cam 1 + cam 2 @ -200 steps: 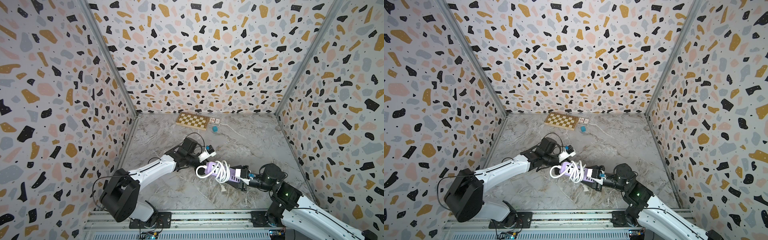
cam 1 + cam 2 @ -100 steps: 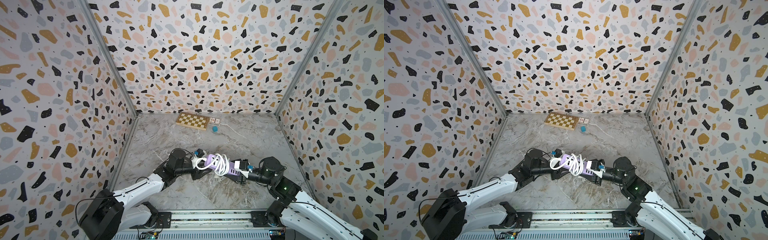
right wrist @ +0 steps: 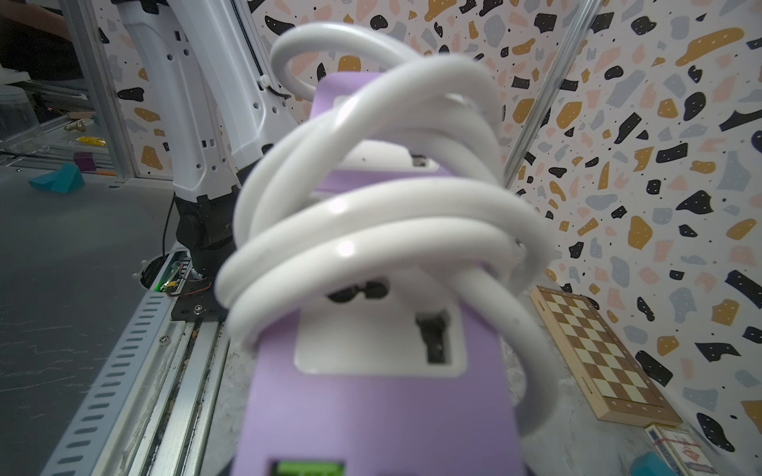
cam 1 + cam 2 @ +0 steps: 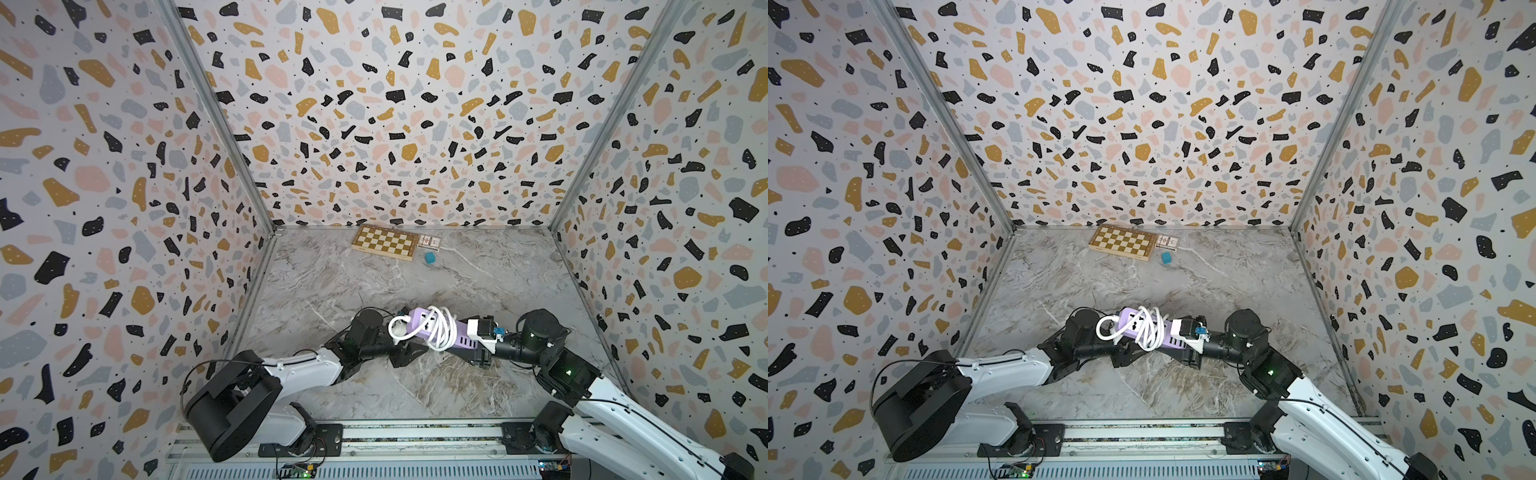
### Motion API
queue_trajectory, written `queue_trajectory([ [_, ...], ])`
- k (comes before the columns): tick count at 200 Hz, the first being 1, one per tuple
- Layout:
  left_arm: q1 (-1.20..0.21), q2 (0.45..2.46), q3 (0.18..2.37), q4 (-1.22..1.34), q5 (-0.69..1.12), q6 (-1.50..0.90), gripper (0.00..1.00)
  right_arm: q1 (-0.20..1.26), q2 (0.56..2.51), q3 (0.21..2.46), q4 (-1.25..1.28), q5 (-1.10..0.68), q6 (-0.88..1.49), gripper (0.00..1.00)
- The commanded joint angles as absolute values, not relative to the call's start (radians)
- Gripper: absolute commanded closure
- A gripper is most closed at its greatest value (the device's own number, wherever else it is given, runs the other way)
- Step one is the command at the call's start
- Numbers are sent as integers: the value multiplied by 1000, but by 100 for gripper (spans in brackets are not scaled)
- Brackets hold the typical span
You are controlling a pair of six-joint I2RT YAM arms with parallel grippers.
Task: Wrap the cord around the power strip
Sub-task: Wrap the power cord around the power strip.
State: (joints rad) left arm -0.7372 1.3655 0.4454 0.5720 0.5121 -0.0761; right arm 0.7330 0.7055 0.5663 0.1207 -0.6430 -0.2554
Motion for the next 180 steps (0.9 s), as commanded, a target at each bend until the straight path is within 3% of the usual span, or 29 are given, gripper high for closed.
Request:
queue_trajectory([
  [1, -738, 1400, 451, 716, 477, -114, 43, 730, 671, 632, 202, -664, -242, 100],
  [69, -800, 1507, 437, 839, 592, -165, 43, 730, 659, 629, 191, -642, -252, 100],
  [121, -814, 1598, 492, 873, 473, -173, 43, 729, 666, 635, 202, -658, -243, 100],
  [150, -814, 1672, 546, 870, 494, -166, 44, 730, 651, 639, 203, -651, -235, 100],
  [180, -814, 1713, 581, 867, 527, -166, 54, 730, 639, 631, 199, -636, -230, 100],
])
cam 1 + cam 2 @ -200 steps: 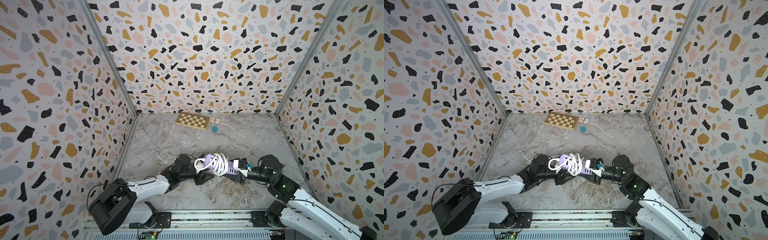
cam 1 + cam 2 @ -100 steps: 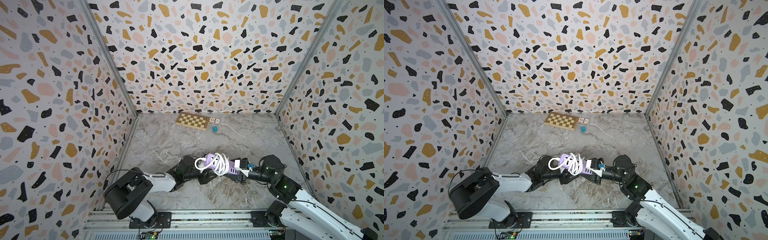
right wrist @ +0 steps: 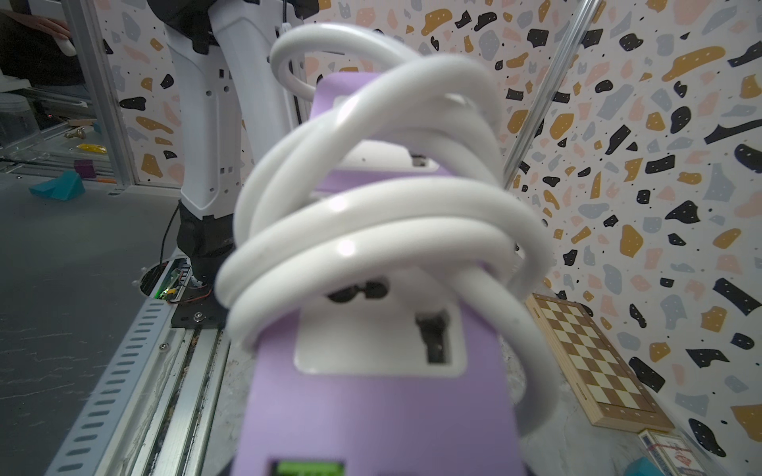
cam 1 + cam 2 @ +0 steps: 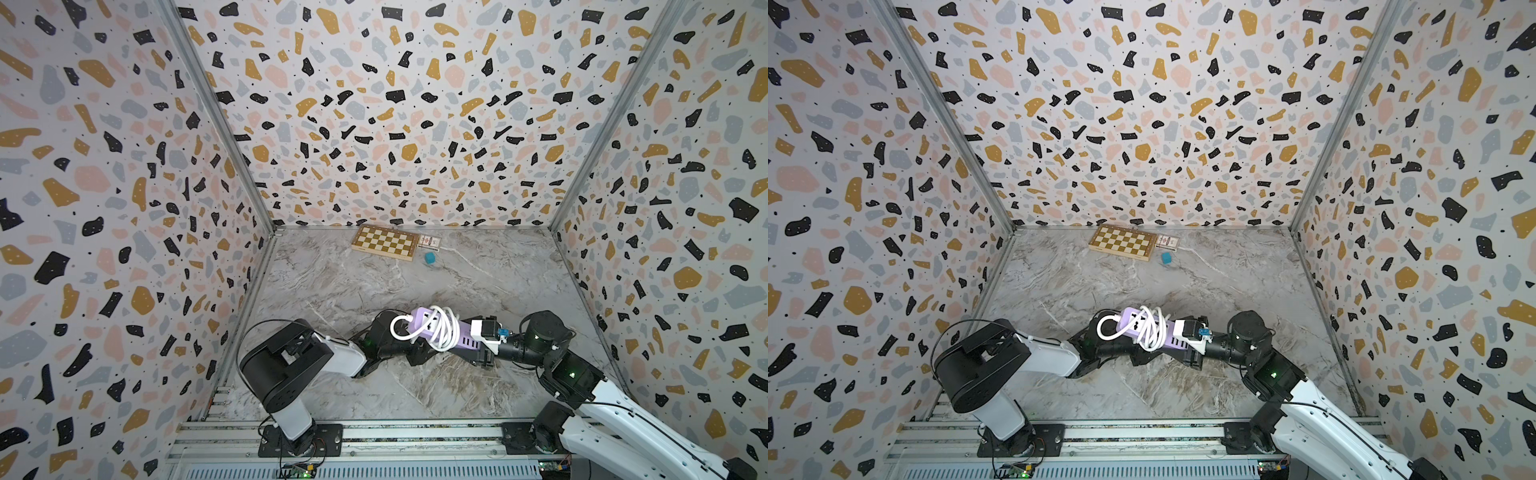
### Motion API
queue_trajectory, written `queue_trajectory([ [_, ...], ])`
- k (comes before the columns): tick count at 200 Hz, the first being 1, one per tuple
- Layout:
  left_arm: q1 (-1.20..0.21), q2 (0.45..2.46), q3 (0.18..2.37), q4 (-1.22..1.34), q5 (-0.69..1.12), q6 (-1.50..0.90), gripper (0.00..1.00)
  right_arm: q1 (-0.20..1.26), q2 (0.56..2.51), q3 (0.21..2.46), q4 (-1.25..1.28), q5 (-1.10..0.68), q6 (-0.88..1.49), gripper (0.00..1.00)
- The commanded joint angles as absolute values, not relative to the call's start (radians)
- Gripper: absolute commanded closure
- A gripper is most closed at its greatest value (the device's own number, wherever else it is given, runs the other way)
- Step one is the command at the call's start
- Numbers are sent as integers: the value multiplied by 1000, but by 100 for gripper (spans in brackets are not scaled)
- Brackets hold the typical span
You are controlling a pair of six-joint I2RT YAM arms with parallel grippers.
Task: Wrap the cord around the power strip
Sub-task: Wrap the power cord around the power strip.
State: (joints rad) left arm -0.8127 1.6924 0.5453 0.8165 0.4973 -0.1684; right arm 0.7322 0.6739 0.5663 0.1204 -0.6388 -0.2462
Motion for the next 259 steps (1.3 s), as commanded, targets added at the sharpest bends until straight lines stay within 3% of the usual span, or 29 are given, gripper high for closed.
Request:
queue_trajectory([
  [1, -814, 1714, 581, 867, 528, -166, 55, 730, 639, 631, 199, -635, -230, 100],
  [38, -813, 1712, 564, 864, 545, -166, 74, 724, 624, 628, 202, -564, -227, 100],
  [78, -813, 1626, 550, 771, 534, -134, 87, 662, 618, 617, 209, -444, -175, 100],
  [125, -910, 1389, 620, 257, 411, 107, 92, 463, 631, 621, 145, -243, -93, 100],
  [170, -1042, 1200, 719, -146, 221, 301, 94, 237, 699, 615, 67, -244, -54, 100],
  [200, -1084, 1066, 840, -350, 97, 442, 95, 279, 744, 640, -65, -231, -149, 100],
  [232, -1087, 1041, 1038, -506, 66, 597, 96, 512, 754, 609, -118, -120, -246, 100],
  [259, -1085, 1103, 1228, -612, 23, 669, 98, 674, 778, 577, -132, -131, -293, 100],
])
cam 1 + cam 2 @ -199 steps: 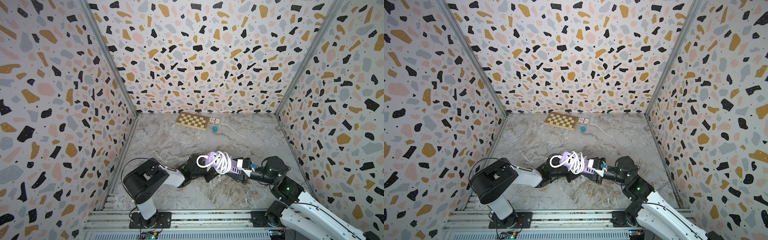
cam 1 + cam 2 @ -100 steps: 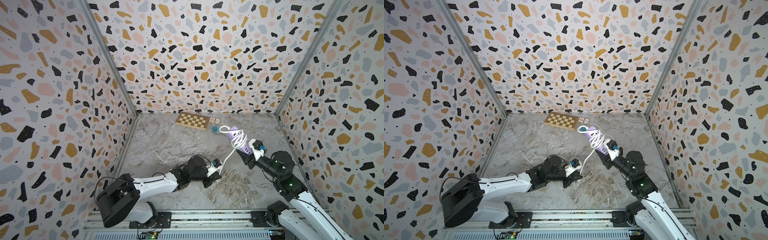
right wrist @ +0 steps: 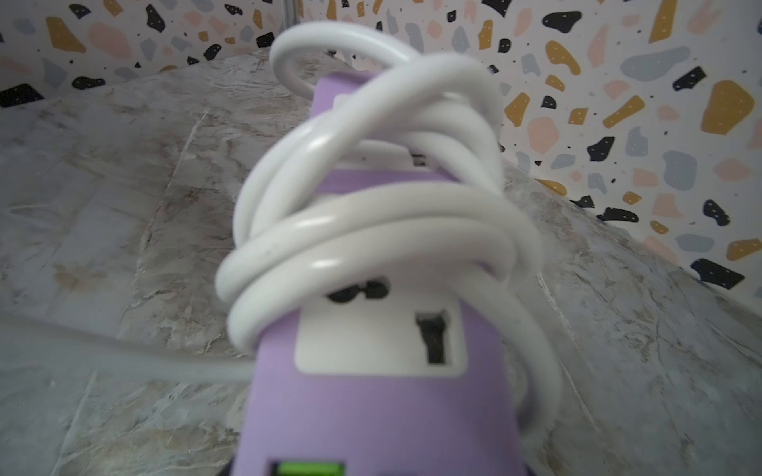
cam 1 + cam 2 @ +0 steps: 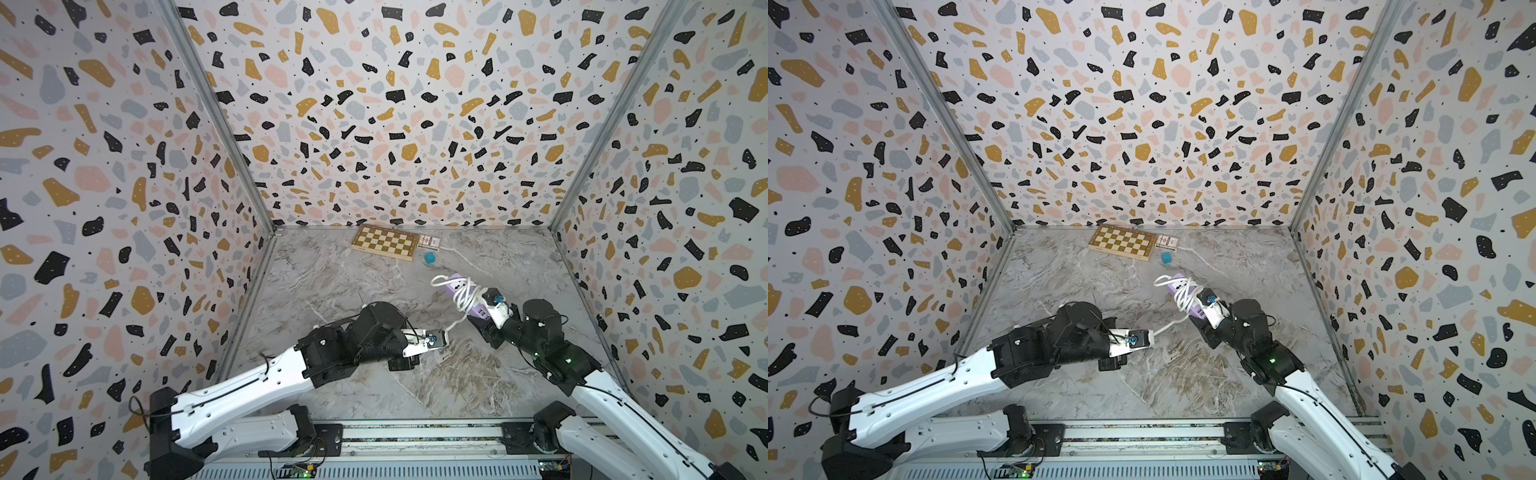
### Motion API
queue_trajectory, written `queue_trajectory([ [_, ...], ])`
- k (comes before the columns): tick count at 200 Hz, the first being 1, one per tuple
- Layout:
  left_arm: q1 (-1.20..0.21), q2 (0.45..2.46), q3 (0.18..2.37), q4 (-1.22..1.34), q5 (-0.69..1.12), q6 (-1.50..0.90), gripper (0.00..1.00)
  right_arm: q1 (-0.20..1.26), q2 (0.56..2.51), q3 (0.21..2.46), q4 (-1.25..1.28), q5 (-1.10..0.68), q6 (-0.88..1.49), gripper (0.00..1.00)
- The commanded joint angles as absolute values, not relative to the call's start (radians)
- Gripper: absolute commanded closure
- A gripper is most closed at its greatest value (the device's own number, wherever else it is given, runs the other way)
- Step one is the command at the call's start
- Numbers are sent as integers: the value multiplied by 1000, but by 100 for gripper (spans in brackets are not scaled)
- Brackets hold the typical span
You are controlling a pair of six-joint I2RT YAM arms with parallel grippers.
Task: Wrap the cord around the power strip
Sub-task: Wrap the power cord around the power strip.
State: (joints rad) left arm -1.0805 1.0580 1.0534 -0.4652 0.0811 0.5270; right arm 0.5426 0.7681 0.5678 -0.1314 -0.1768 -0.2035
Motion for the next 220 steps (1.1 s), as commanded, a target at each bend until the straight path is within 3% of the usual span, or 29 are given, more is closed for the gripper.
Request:
queue_trajectory([
  [1, -1085, 1105, 1234, -615, 21, 672, 98, 680, 778, 575, -133, -131, -295, 100],
  [37, -1017, 1210, 1400, -726, 40, 701, 99, 847, 738, 541, -114, -196, -395, 100],
  [80, -929, 1278, 1445, -760, 118, 687, 99, 961, 738, 546, -133, -284, -471, 100],
  [134, -772, 1434, 1519, -878, 380, 720, 97, 1106, 691, 514, -22, -417, -550, 100],
  [189, -697, 1549, 1413, -859, 699, 712, 89, 1109, 545, 419, 292, -404, -447, 100],
  [220, -689, 1600, 1364, -832, 860, 684, 78, 1031, 480, 340, 437, -357, -347, 100],
])
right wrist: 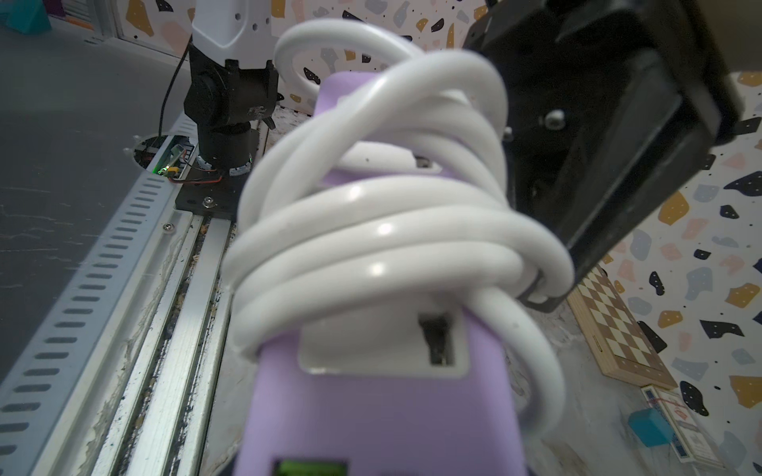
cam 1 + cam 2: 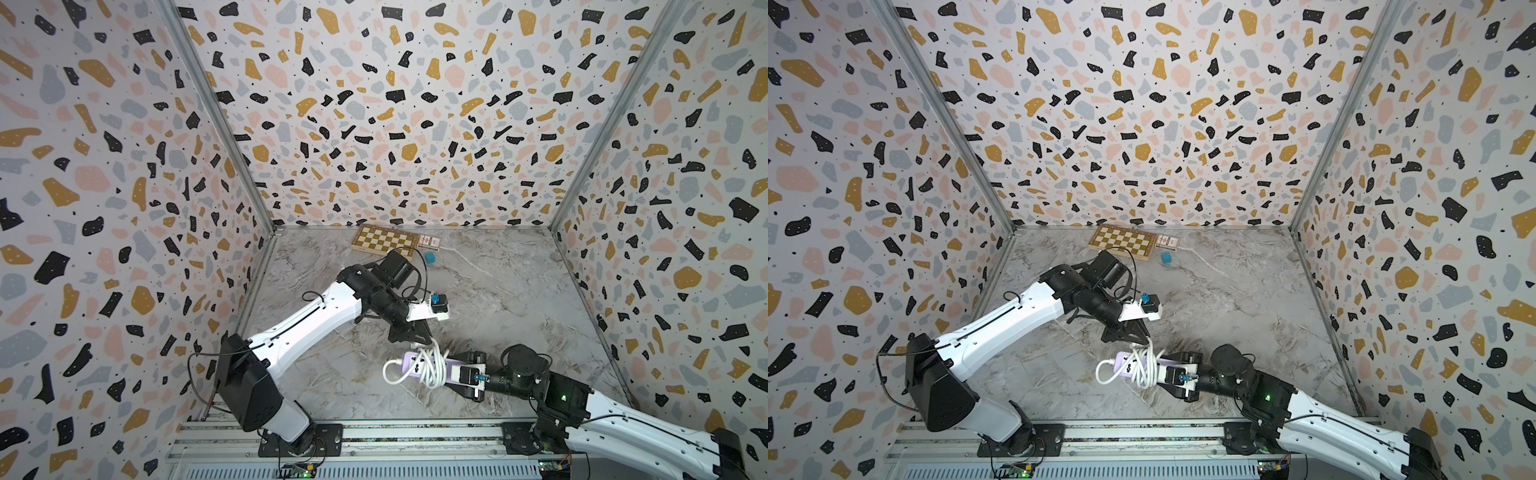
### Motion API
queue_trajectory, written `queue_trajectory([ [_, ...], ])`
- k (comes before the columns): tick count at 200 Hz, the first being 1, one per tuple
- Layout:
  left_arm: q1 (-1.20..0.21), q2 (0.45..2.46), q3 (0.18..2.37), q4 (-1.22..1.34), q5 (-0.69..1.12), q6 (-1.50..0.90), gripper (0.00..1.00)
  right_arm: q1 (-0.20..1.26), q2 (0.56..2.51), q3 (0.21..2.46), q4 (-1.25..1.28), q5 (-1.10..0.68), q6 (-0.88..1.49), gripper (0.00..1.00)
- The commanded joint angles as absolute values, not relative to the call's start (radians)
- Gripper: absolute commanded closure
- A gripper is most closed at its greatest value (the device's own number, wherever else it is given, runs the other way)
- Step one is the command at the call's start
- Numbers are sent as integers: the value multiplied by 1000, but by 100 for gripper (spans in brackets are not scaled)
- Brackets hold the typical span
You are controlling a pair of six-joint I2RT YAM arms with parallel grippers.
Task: Wrap the cord around the power strip
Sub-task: Wrap the power cord around the power strip.
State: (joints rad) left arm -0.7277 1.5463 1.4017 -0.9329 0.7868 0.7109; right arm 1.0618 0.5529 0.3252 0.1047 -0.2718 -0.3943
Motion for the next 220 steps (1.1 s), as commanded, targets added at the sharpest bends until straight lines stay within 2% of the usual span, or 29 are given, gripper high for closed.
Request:
queue_trajectory([
  [1, -689, 1603, 1363, -830, 865, 682, 78, 1026, 481, 340, 435, -356, -344, 100],
  [24, -689, 1637, 1321, -774, 969, 633, 79, 958, 483, 317, 454, -302, -280, 100],
  [56, -693, 1643, 1205, -649, 972, 565, 81, 874, 463, 267, 552, -223, -217, 100],
  [86, -693, 1662, 1186, -603, 969, 539, 77, 859, 523, 294, 480, -302, -261, 100],
  [130, -690, 1695, 1190, -522, 896, 492, 62, 866, 725, 324, 360, -510, -299, 100],
  [181, -684, 1735, 1262, -533, 743, 457, 43, 877, 832, 300, 399, -505, -282, 100],
  [220, -623, 1737, 1323, -487, 628, 339, 39, 861, 943, 294, 426, -499, -244, 100],
])
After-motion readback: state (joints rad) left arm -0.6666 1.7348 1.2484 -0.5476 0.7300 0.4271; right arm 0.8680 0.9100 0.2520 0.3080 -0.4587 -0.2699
